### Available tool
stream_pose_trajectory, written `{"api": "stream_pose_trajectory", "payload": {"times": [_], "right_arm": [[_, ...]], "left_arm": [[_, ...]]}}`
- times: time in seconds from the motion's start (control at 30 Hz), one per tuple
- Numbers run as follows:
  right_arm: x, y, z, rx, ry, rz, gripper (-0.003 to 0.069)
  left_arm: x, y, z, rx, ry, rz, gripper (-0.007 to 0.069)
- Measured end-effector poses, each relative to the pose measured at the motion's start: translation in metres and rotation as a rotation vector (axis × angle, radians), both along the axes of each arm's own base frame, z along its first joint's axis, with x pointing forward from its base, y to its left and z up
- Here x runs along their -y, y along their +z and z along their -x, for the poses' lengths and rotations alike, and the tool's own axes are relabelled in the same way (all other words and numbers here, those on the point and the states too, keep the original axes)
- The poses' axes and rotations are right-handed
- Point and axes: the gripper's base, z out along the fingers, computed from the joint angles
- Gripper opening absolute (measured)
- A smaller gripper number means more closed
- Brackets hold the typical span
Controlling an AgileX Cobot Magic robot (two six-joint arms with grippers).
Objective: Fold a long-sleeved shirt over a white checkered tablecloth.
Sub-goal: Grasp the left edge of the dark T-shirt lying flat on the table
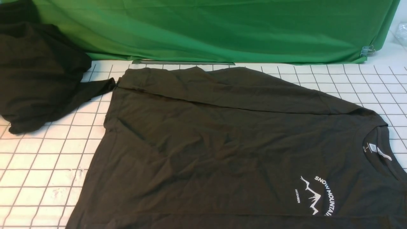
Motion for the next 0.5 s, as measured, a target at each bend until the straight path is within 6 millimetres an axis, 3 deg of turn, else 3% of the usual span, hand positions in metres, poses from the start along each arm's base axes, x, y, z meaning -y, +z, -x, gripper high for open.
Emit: {"api": "stream_pose_trajectory", "payload": {"times": [0.07,0.17,0.23,0.37,0.4,0.43,0.5], "right_arm": [[0.000,0.001,0.000,0.010,-0.001,-0.007,0.0242],[0.000,0.001,0.000,0.010,0.023,-0.060,0.0222],[-0.005,0.010,0.000,-0.072,0.085,-0.056,0.0120],[-0.019,0.051,0.000,-0.277,0.232,0.130,0.0019],[-0.020,0.052,-0.002,-0.300,0.241,0.150,0.0016],[-0.026,0.069,-0.007,-0.401,0.320,0.231,0.0009],[-0.034,0.083,-0.018,-0.543,0.416,0.306,0.0007]], "left_arm": [[0.004,-0.006,-0.024,-0.305,-0.068,-0.118,0.0002],[0.011,-0.034,-0.058,-0.693,-0.219,-0.213,0.0002],[0.014,-0.061,-0.082,-0.904,-0.323,-0.251,0.0002],[0.018,-0.107,-0.111,-1.144,-0.414,-0.266,-0.0003],[0.018,-0.107,-0.111,-1.142,-0.413,-0.267,-0.0003],[0.025,-0.121,-0.117,-1.190,-0.449,-0.296,-0.0004],[0.036,-0.130,-0.120,-1.214,-0.486,-0.333,-0.0004]]}}
